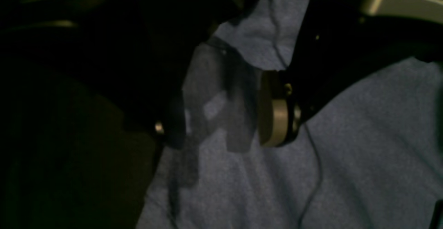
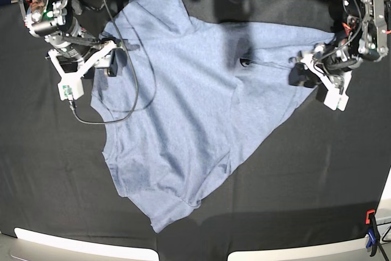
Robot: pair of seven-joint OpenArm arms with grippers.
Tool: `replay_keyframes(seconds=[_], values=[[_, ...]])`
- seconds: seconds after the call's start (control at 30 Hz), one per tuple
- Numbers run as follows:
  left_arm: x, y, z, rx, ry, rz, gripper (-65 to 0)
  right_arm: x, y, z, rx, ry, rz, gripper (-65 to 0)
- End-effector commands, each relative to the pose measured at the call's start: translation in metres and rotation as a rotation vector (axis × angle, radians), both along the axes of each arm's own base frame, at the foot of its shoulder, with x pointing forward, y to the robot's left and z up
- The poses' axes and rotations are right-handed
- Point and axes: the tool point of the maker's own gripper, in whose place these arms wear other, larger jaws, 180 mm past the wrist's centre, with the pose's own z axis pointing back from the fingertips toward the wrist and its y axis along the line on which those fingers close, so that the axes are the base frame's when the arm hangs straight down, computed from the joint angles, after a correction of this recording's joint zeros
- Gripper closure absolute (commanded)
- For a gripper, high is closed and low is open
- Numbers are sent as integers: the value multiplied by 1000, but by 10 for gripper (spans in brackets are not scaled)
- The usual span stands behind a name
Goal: Layout the t-shirt on the table in an organized manner, then fold the t-shirt properly
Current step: 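Drag the held shirt edge with the left gripper along the hem, then release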
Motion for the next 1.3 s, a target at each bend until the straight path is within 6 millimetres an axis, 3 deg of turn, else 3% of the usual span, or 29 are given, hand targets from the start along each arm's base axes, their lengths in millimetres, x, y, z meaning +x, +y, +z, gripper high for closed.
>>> replay_keyframes(seconds=[0.0, 0.27, 0.33, 0.5, 0.63, 0.73, 0.87, 1.0, 1.1, 1.27], values=[[7, -1, 13, -24, -43, -9, -249, 7, -1, 10, -5, -46, 6, -327], [8, -14, 17, -80, -56, -7, -245, 7, -1, 10, -5, -47, 7, -327], [13, -15, 19, -81, -82, 10, -198, 7, -1, 10, -5, -44, 6, -327], [14, -8, 8, -14, -64, 45, -5, 6, -1, 10, -5, -41, 7, -327], [20, -6, 13, -12, -85, 47, 0, 6, -1, 9, -6, -40, 7, -327], [30, 8, 22, 29, -114, 40, 0, 6, -1, 9, -6, -40, 7, -327], [68, 52, 50, 175, -220, 95, 0, 6, 1, 10, -8, -42, 26, -327], [123, 104, 108, 351, -468, 251, 0, 5, 5, 10, -11, -46, 67, -327], [154, 124, 144, 381, -613, 337, 0, 5, 5, 10, -12, -45, 67, -327], [205, 167, 152, 321, -638, 486, 0, 5, 5, 10, -13, -45, 67, -327]])
